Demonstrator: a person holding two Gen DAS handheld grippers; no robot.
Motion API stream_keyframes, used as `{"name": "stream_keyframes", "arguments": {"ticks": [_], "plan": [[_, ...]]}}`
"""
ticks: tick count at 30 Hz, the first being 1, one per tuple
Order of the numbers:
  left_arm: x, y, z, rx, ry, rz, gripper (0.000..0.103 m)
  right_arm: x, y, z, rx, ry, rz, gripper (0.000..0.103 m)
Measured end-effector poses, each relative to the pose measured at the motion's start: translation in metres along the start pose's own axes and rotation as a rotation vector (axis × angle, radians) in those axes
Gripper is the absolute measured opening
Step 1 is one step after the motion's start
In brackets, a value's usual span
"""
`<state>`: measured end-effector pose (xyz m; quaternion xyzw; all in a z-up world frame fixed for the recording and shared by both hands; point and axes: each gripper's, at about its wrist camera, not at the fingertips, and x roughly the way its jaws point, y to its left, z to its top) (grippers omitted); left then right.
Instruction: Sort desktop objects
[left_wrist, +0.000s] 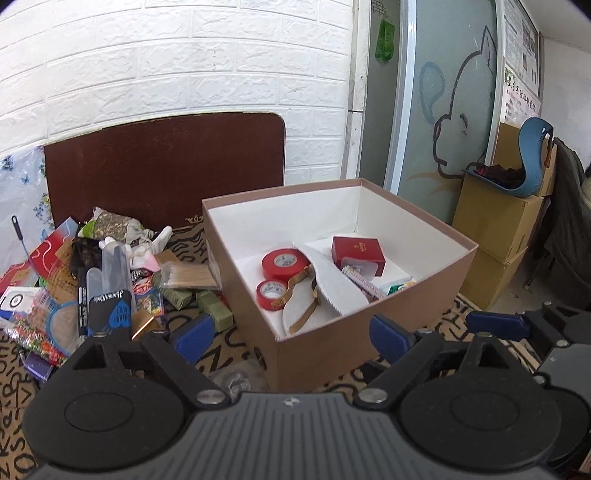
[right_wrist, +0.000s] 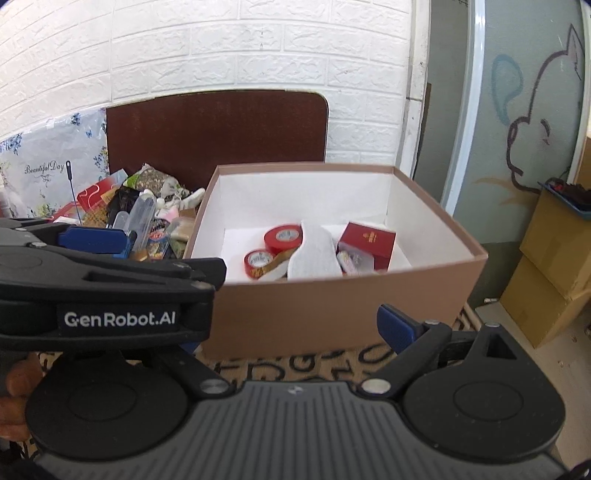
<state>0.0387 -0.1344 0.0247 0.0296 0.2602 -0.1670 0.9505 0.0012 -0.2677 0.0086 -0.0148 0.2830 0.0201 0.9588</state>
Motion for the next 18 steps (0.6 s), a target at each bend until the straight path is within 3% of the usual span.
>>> {"name": "stream_keyframes", "arguments": {"ticks": [8, 18], "plan": [[-0.001, 0.004, -0.020, -0.011, 0.050, -0.001, 0.096, 0.004, 0.013, -0.025, 0.007, 0.054, 0.001, 0.094], [-0.006, 0.002, -0.028, -0.003, 0.050, -0.019, 0.096, 0.002, 0.016, -0.028, 0.009, 0.058, -0.001, 0.094]]}}
